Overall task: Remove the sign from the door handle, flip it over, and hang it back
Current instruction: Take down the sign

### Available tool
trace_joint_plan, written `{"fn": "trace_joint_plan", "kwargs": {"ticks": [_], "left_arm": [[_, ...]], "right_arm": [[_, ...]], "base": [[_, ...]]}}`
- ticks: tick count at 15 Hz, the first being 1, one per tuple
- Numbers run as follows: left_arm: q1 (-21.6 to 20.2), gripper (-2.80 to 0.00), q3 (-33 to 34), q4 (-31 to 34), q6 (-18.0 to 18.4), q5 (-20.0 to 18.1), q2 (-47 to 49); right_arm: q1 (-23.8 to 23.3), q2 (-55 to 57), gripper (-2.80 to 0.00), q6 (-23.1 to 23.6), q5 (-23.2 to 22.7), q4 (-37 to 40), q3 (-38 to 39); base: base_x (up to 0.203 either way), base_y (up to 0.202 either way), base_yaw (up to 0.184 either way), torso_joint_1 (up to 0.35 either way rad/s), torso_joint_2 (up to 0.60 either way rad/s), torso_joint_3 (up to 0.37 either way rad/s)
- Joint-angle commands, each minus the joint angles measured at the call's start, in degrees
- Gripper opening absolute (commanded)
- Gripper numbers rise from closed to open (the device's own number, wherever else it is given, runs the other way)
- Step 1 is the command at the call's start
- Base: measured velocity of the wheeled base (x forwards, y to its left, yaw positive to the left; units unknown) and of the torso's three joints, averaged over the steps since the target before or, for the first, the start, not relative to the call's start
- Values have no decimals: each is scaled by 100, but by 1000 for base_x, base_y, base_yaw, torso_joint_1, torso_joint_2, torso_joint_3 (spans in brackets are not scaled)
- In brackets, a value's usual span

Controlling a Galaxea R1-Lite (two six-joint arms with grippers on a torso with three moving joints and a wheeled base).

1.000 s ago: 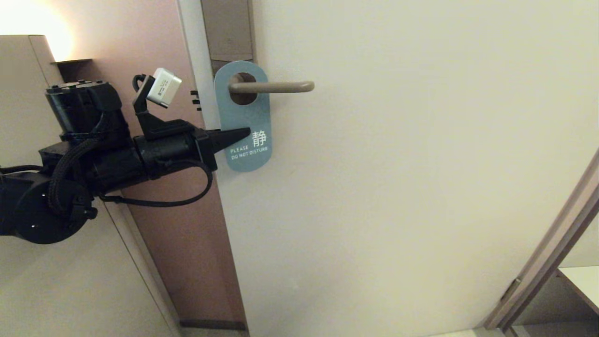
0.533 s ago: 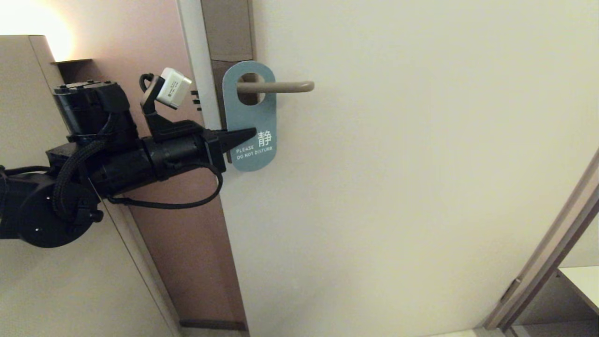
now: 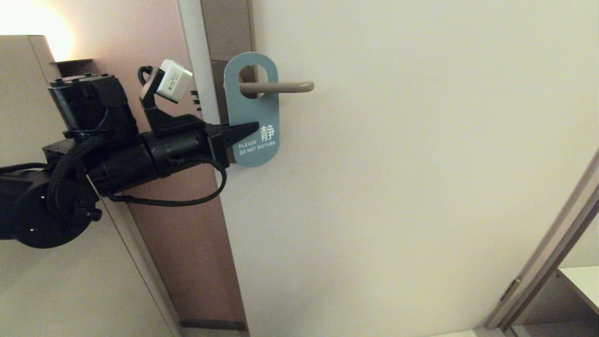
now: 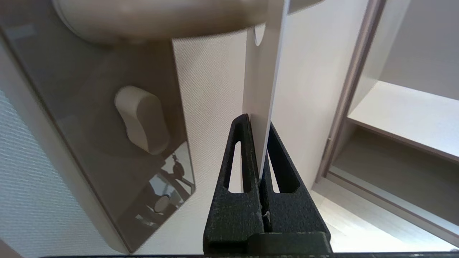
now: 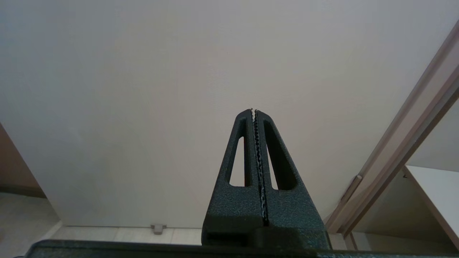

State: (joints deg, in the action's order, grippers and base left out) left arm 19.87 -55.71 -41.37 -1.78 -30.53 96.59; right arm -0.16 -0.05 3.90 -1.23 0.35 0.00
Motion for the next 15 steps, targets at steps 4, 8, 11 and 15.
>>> {"fn": "trace_joint_plan", "kwargs": {"ticks": [4, 8, 11, 15], "left_arm": [[41, -280, -63, -14, 77, 199, 47], [115, -280, -63, -19, 116, 337, 139], [234, -280, -63, -20, 136, 492, 174], [360, -280, -63, -20, 289, 651, 185]], "right_arm": [[-2, 5, -280, 5, 0, 0, 0], [-2, 5, -280, -2, 0, 0, 0], [-2, 5, -280, 5, 0, 0, 0], [-2, 5, -280, 5, 0, 0, 0]], "base": [[0, 0, 0, 0, 0, 0], [0, 0, 0, 0, 0, 0], [0, 0, 0, 0, 0, 0], [0, 0, 0, 0, 0, 0]]}}
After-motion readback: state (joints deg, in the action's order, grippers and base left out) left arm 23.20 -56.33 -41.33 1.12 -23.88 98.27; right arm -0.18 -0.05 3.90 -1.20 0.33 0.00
